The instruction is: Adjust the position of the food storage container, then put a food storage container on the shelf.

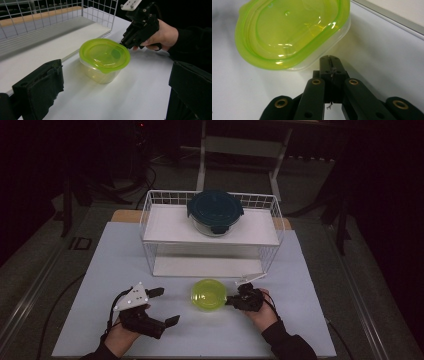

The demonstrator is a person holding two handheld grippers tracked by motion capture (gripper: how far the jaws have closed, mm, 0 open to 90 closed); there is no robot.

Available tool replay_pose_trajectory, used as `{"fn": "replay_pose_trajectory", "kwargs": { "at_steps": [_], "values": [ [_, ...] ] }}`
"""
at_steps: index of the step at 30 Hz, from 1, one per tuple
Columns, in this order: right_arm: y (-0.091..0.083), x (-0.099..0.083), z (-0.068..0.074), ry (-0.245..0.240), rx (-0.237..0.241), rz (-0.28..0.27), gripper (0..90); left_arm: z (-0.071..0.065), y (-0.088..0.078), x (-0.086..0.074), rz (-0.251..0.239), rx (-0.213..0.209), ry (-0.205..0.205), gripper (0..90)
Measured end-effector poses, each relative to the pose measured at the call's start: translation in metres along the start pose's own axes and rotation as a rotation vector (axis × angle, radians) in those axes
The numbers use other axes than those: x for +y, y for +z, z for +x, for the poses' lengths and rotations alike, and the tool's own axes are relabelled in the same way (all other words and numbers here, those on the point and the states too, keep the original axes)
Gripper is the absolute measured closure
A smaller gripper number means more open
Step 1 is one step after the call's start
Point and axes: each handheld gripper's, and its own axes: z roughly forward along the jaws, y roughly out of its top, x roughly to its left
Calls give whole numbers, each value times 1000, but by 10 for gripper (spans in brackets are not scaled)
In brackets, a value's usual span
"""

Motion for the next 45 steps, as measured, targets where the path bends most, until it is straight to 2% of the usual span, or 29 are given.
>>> {"fn": "replay_pose_trajectory", "kwargs": {
  "at_steps": [12, 13, 14, 17, 18, 21, 22, 24, 25, 26, 28, 29, 30, 31, 32, 33, 36, 37, 38, 40, 44, 45],
  "values": [
    [-24, -6, 2, -34, -40, -24, 812, 0, -1, 1, -24, -6, 5, 0],
    [-30, -8, 2, -28, -40, -29, 774, 0, -1, 1, -30, -5, 6, 0],
    [-30, -8, 2, -28, -40, -29, 774, 0, -1, 1, -30, -5, 6, 0],
    [-42, -13, 1, -27, -33, -52, 680, 2, -1, 1, -28, -29, -9, 0],
    [-42, -13, 1, -27, -33, -52, 680, 2, -1, 1, -28, -29, -9, 0],
    [-58, -17, 6, -32, -46, -74, 586, 3, 0, 4, -30, -38, -11, 0],
    [-58, -17, 6, -32, -46, -74, 586, 3, 0, 4, -30, -38, -11, 0],
    [-70, -15, 12, -25, -47, -102, 520, 4, 0, 6, -39, -52, -17, 0],
    [-70, -15, 12, -25, -47, -102, 520, 4, 1, 8, -43, -62, -27, 0],
    [-77, -13, 16, -15, -49, -125, 493, 6, 3, 9, -44, -78, -47, 0],
    [-82, -11, 19, 7, -37, -142, 465, 6, 4, 10, -40, -85, -56, 0],
    [-83, -10, 20, 17, -37, -146, 451, 8, 7, 13, -14, -99, -80, 0],
    [-83, -8, 20, 31, -30, -150, 442, 8, 7, 13, -14, -99, -80, 0],
    [-83, -6, 20, 50, -20, -150, 425, 10, 11, 17, 23, -94, -87, 0],
    [-83, -6, 20, 50, -20, -150, 425, 10, 11, 17, 23, -94, -87, 0],
    [-83, -5, 20, 63, -20, -156, 414, 11, 14, 20, 49, -93, -104, 0],
    [-80, 3, 19, 123, -13, -172, 391, 17, 21, 25, 75, -111, -138, 0],
    [-78, 5, 19, 138, -11, -171, 389, 19, 24, 26, 85, -118, -155, 0],
    [-78, 5, 19, 138, -11, -171, 389, 19, 24, 26, 85, -118, -155, 0],
    [-74, 10, 18, 184, 6, -175, 394, 27, 32, 27, 106, -149, -218, 0],
    [-66, 16, 15, 243, 40, -169, 413, 37, 44, 24, 132, -127, -286, 50],
    [-63, 16, 14, 256, 47, -165, 414, 40, 48, 22, 142, -132, -314, 64]
  ]
}}
